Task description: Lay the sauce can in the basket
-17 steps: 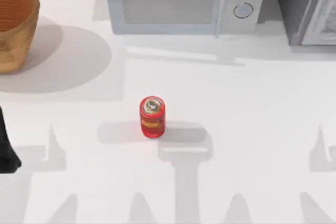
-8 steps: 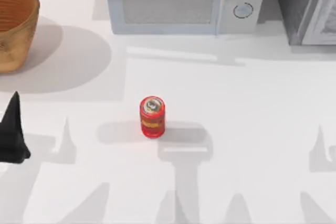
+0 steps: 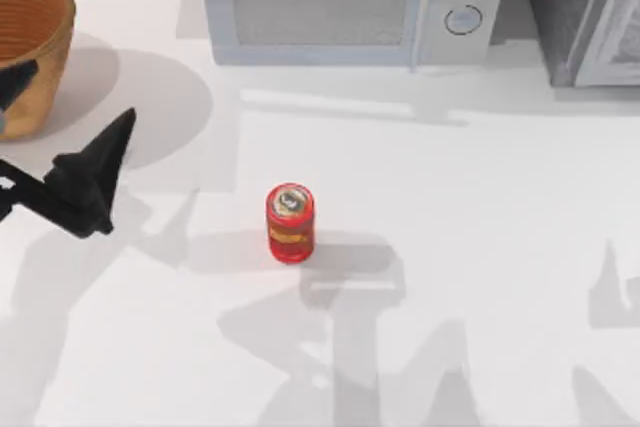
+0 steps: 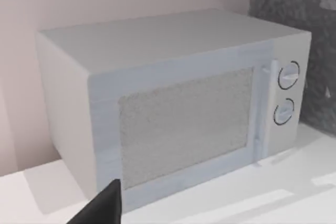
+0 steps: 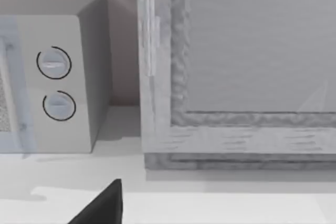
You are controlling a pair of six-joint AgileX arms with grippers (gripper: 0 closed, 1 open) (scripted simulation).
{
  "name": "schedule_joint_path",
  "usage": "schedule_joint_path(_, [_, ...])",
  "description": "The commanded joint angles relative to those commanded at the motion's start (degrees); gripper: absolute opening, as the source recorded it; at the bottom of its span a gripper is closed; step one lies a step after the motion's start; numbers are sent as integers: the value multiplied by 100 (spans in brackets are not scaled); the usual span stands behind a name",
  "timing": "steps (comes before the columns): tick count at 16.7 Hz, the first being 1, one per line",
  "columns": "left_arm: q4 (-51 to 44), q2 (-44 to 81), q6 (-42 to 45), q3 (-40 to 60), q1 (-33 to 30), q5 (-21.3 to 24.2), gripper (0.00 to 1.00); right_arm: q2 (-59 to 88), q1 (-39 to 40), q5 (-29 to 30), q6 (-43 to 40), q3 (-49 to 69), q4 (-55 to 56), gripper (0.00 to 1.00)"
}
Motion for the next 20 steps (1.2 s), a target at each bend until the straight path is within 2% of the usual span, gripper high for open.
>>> schedule_joint_path(7, [2790, 4188, 142, 1245, -144, 2336, 100, 0, 0, 0, 0, 0, 0, 100])
schedule_joint_path(12, [4502, 6741, 234, 2008, -227, 3771, 100, 0, 0, 0, 0, 0, 0, 100])
schedule_joint_path(16, [5444, 8133, 286, 2427, -272, 4561, 100, 0, 0, 0, 0, 0, 0, 100])
schedule_joint_path(20, [5812, 8674, 306, 2591, -288, 4870, 100, 0, 0, 0, 0, 0, 0, 100])
